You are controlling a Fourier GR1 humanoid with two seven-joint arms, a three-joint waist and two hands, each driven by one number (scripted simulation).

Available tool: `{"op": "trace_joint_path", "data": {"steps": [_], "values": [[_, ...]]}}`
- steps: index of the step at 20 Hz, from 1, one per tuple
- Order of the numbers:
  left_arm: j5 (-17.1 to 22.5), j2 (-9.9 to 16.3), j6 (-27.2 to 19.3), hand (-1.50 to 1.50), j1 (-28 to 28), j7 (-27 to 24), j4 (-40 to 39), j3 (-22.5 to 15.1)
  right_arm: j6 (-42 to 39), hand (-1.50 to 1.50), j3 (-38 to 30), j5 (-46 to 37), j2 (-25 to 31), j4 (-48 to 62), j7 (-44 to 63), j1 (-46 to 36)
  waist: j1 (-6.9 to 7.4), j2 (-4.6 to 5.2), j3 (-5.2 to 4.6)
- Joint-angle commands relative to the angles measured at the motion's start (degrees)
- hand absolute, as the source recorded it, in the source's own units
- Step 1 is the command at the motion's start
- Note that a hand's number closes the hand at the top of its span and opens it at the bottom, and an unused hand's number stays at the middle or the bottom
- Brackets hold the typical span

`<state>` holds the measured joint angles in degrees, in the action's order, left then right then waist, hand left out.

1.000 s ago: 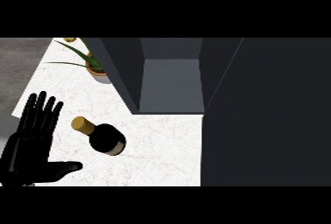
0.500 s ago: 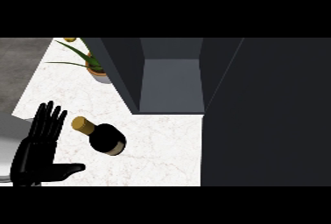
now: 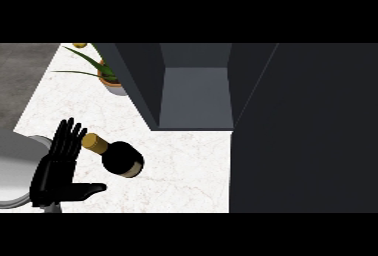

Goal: Pick up the wine, place it into the cabinet and close the cabinet

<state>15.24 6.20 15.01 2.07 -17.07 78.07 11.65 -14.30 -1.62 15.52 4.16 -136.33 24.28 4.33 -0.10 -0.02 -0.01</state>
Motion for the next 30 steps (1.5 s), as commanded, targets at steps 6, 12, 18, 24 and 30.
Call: {"op": "trace_joint_path", "data": {"steps": [6,12,18,24,30], "values": [[-3.04,0.07,3.05,-1.5,-3.74,-9.76,-16.15,-0.18,1.26,-1.5,2.38,-1.62,-1.41,-5.13,1.9,1.91,-0.17,0.0,-0.01],[-3.28,1.83,4.25,-1.5,-9.58,-14.02,-26.44,1.23,0.46,-1.5,-1.22,0.68,0.33,-0.18,0.99,-2.32,-0.07,0.05,-0.01],[-4.59,1.49,5.47,-1.5,-10.52,-19.6,-33.12,0.41,-0.82,-1.5,0.78,-0.61,-0.86,-1.59,-0.38,0.79,-0.12,0.03,-0.01],[-4.61,3.65,5.08,-1.5,-19.37,-24.2,-46.27,3.11,-0.81,-1.5,0.79,0.9,-0.02,-4.9,2.91,1.85,-0.38,0.07,-0.03],[-3.76,-0.91,9.02,-1.5,-17.41,-27.9,-48.24,1.44,-4.4,-1.5,-0.41,-2.25,-1.31,0.11,-6.94,6.79,-0.45,0.04,0.01]]}}
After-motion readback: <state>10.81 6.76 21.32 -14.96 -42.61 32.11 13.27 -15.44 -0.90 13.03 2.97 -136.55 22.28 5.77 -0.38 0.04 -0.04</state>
